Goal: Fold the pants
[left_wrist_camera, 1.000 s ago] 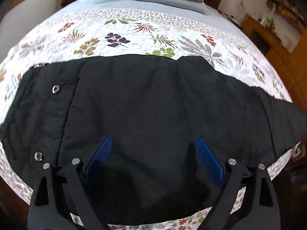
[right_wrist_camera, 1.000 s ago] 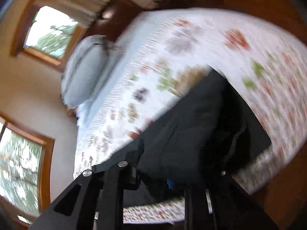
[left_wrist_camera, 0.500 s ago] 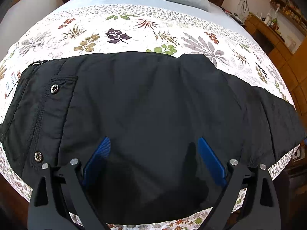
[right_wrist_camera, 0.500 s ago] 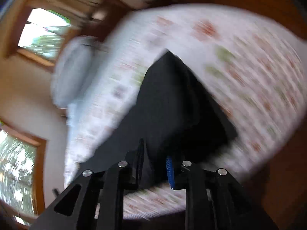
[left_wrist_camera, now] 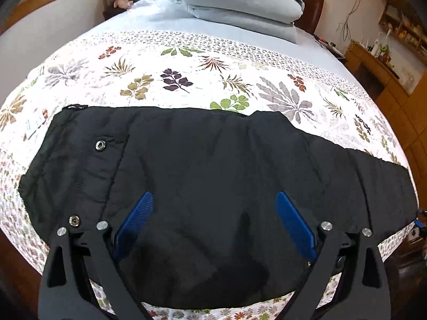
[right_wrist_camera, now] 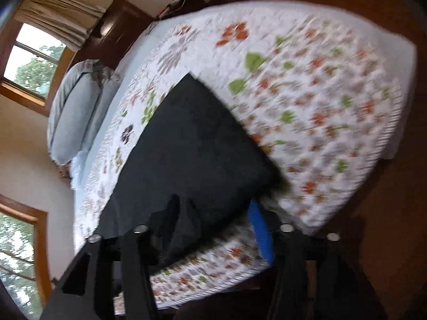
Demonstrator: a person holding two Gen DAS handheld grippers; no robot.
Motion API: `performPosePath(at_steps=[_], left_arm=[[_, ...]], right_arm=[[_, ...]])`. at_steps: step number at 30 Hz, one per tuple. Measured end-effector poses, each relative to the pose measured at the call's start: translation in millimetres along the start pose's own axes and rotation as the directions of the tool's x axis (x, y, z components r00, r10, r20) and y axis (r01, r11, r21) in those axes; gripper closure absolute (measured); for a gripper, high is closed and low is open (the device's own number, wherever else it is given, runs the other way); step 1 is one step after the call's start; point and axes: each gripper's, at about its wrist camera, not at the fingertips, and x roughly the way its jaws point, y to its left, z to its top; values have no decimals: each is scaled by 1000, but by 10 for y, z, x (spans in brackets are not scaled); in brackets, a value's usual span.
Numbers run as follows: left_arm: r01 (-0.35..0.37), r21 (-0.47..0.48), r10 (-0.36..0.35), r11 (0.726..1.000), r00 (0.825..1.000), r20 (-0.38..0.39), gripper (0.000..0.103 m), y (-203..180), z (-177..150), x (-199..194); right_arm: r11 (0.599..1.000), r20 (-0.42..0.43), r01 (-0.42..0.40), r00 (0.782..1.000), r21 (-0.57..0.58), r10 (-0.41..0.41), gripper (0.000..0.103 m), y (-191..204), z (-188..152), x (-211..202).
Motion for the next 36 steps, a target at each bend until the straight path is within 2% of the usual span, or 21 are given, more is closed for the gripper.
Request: performPosePath(at_steps=[3,7,16,24,29,30,31,33,36], left_arm=[[-1,4,1,1000,1000,0,9,14,-8,1],[4,-1,-4,1000,1000,7,9,11,-45,-14],[5,-14,-5,1000,1000,-2,9,68,-98,-18],[3,-23,-4,1000,1000,-25,9,109,-137,71],[2,-37,-4,999,999,-45,8,129,-177,167],[-2,-38,1,999,999,-46,8,129,-185,193],[-5,-40,3,999,999,-46,6,126,-189,204],[-13,-53,10,999,999,-46,4,104,-185,250],[-19,-61,17,998,999,-46,3,38,-161,314]], right_arm=[[992,14,-66,998,111,65,31,-194,-40,-96],[973,-9,-120,992,196,124,31,-388,-53,35],[965,-15,-188,981,184,194,31,-244,35,355],[975,-23,-162,986,150,168,29,-133,53,421],[985,-24,-152,988,84,154,30,61,155,461],[987,-25,-146,989,63,148,36,124,201,490],[989,-24,-141,990,34,142,49,213,263,528],[994,-35,-106,994,-32,104,65,429,435,640],[994,-51,-69,997,-83,65,70,570,563,705]])
